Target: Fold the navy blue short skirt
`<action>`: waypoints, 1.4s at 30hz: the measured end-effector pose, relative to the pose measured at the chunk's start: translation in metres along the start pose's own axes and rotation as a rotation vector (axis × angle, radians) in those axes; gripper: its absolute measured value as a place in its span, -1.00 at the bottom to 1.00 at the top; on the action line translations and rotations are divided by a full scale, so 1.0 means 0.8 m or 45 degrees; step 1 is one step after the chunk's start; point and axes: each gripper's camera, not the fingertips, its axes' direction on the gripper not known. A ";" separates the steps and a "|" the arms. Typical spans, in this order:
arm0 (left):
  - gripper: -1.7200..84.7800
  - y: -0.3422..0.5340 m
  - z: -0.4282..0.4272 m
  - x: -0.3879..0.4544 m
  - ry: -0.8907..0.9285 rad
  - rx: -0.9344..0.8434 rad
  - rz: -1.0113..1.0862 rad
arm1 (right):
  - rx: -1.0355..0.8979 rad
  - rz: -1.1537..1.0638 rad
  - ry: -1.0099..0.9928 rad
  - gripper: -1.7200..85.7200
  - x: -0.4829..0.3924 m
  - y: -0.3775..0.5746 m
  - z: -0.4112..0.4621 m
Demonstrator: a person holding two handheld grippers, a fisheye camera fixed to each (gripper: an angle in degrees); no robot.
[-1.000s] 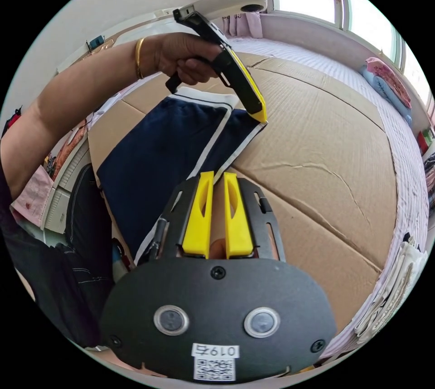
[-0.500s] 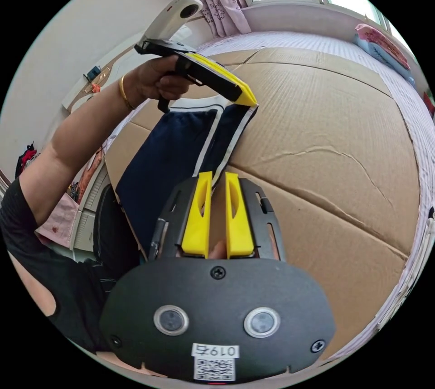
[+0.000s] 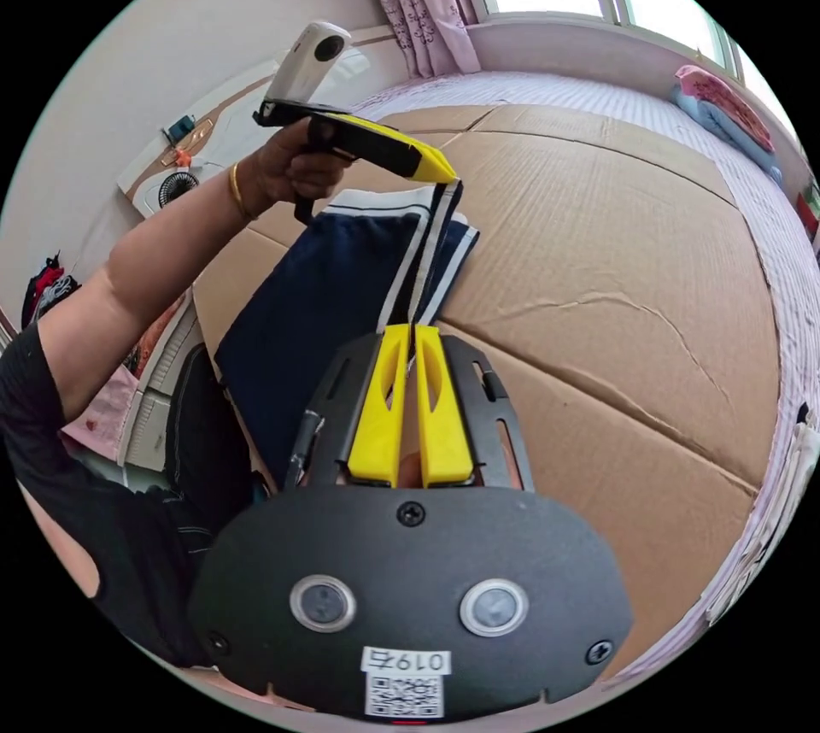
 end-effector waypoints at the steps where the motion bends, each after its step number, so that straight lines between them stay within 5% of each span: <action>1: -0.94 -0.003 0.002 0.002 -0.023 -0.021 -0.017 | 0.004 0.021 -0.006 -0.98 0.002 -0.001 0.003; 15: -0.95 -0.070 0.062 0.099 -0.452 -0.376 -0.048 | -0.036 0.130 -0.017 -0.98 -0.011 0.003 0.031; 25: -0.95 -0.092 0.069 0.158 -0.490 -0.437 -0.061 | -0.039 0.159 -0.061 -0.98 -0.035 0.020 0.043; 32: -0.94 -0.107 -0.001 0.228 -0.348 -0.155 -0.089 | -0.022 0.167 -0.103 -0.98 -0.062 0.040 0.047; 42: -0.94 -0.148 0.029 0.376 -0.392 -0.304 0.110 | 0.085 -0.087 0.057 -0.98 -0.181 0.068 0.041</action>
